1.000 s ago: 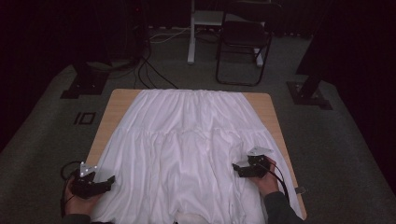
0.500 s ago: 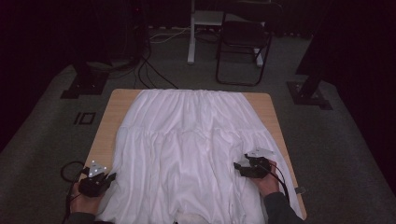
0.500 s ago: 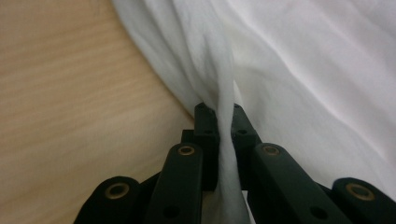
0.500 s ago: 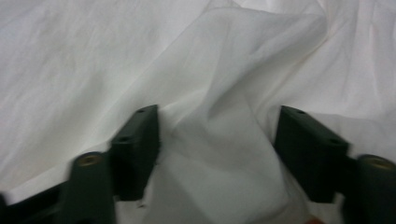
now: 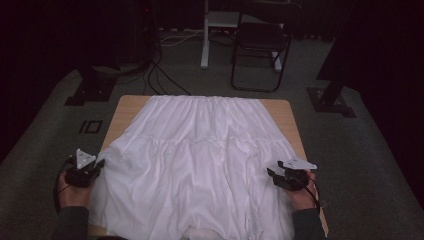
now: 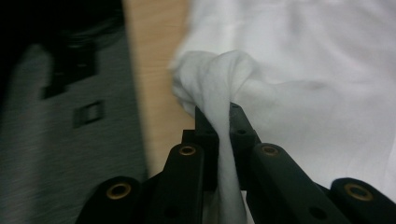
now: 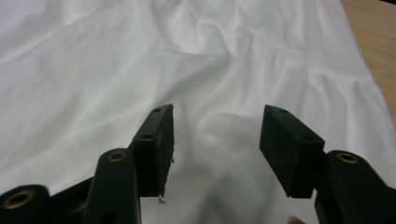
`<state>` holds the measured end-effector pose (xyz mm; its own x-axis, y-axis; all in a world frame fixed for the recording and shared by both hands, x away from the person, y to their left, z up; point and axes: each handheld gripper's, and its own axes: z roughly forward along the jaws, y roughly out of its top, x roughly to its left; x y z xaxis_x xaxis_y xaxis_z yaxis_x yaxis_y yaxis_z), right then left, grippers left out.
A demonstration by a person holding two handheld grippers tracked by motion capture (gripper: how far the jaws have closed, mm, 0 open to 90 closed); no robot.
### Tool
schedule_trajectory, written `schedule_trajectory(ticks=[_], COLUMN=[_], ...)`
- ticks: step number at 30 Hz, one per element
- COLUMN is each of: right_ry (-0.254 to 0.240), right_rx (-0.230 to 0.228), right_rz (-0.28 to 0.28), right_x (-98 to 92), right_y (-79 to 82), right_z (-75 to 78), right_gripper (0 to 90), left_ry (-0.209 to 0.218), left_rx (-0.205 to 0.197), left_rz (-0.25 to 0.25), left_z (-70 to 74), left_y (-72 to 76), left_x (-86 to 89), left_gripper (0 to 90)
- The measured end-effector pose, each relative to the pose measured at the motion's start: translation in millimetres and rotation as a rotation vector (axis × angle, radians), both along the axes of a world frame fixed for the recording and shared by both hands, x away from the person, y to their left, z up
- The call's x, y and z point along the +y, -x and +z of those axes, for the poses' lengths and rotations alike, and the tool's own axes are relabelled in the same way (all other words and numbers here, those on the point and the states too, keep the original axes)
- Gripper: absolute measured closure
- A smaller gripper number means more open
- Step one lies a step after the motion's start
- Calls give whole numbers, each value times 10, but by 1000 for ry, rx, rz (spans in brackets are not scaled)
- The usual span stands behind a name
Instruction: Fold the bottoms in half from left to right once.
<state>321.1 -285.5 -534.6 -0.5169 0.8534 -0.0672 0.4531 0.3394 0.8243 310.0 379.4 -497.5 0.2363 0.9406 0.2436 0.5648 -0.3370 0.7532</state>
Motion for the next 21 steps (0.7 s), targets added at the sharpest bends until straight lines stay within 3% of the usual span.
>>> schedule_trajectory(ticks=[11,14,15,18,19,20,21], right_ry=[33,34,36,37,28,28,16], right_rx=[15,15,16,22,31,31,39], right_rz=[-52,-65,-70,-76,-85,-85,-95], right_x=[-221,-271,-288,-326,-363,-363,-395], right_y=[91,118,125,144,159,159,164], right_z=[-33,-38,-43,-58,-80,-80,-95], right_gripper=[421,417,417,414,413,413,412], left_ry=[-113,-121,-105,-89,-89,-89,-48], left_rx=[-9,-15,-13,-28,-44,-44,-55], left_rz=[298,400,424,404,322,322,234], left_z=[177,207,227,299,379,379,452], left_y=[-32,-25,-21,27,81,81,124], left_x=[778,946,996,1008,870,870,705], left_gripper=[874,875,875,874,873,872,871])
